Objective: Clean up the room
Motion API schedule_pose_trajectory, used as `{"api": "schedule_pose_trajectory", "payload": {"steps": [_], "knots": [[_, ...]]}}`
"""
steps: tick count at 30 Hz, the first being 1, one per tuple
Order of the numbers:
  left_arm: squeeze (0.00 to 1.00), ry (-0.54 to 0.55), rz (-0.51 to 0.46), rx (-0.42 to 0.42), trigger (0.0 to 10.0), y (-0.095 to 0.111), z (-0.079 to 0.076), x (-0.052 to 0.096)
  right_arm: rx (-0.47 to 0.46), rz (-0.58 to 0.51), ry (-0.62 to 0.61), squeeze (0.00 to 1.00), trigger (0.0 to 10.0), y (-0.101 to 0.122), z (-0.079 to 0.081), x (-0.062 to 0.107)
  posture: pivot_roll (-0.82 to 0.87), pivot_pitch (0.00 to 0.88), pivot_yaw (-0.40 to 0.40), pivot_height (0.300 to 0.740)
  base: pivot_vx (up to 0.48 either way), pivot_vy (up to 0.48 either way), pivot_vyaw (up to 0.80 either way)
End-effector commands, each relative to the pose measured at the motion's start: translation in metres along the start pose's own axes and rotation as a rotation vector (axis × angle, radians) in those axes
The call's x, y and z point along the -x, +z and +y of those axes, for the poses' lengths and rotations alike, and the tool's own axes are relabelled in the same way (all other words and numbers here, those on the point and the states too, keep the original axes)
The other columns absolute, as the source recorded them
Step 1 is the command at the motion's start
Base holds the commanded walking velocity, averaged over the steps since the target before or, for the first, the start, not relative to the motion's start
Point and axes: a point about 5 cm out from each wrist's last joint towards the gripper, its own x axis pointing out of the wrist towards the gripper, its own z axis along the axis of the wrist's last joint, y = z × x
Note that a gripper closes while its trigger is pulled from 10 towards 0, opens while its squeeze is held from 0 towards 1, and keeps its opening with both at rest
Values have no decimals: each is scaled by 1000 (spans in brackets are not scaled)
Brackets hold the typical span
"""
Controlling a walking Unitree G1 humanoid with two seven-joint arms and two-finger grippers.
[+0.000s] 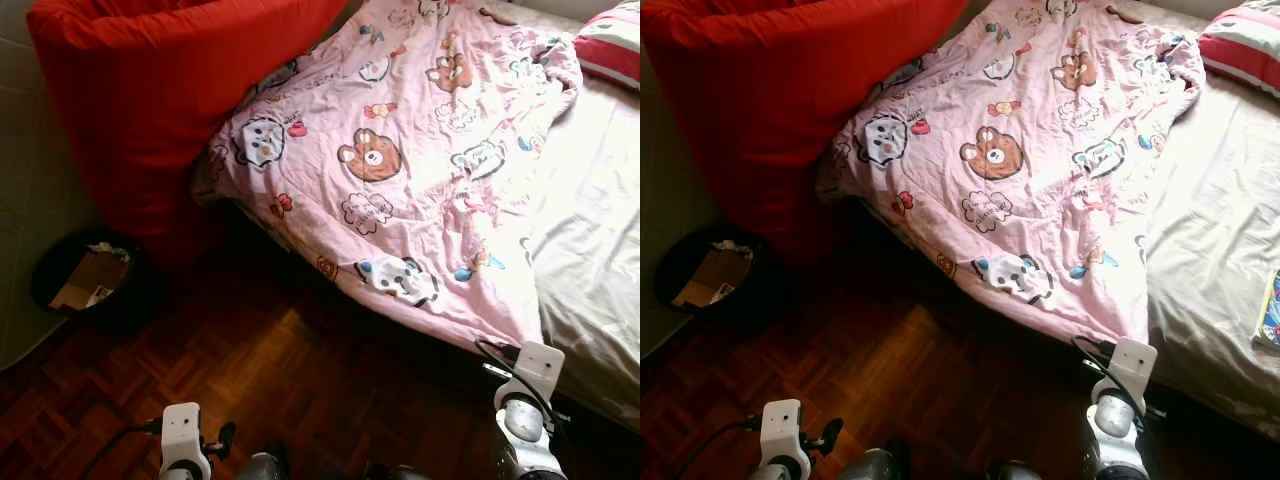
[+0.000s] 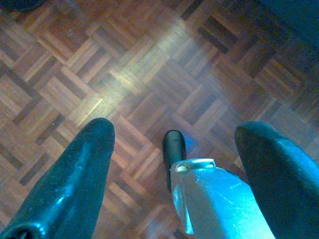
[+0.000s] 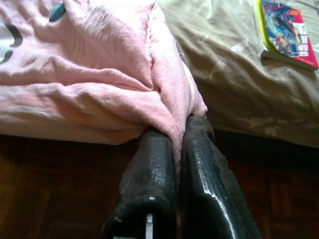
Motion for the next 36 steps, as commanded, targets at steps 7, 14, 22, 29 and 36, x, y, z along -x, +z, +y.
{"api": "schedule_pose_trajectory", "payload": {"steps": [7,14,22,29,36], "knots": [[0,-2,56,-11,10000,-13,-1,4,-11,12,-42,1000,10000,-6,-10,0,16,240,16,740,0,0,0],[0,-4,44,-9,10000,-11,0,4,5,31,-40,1000,10000,-9,-11,0,21,237,15,740,0,0,0],[0,-7,44,-9,10000,-12,-2,4,17,46,-34,1000,10000,-12,-11,1,22,233,14,740,0,0,0],[0,-8,50,-10,10000,-13,-1,5,23,124,134,0,10000,-28,2,8,20,225,15,740,0,0,0],[0,-1,68,-13,10000,-15,2,6,126,247,322,0,10000,-59,9,22,13,217,15,740,0,0,0]]}}
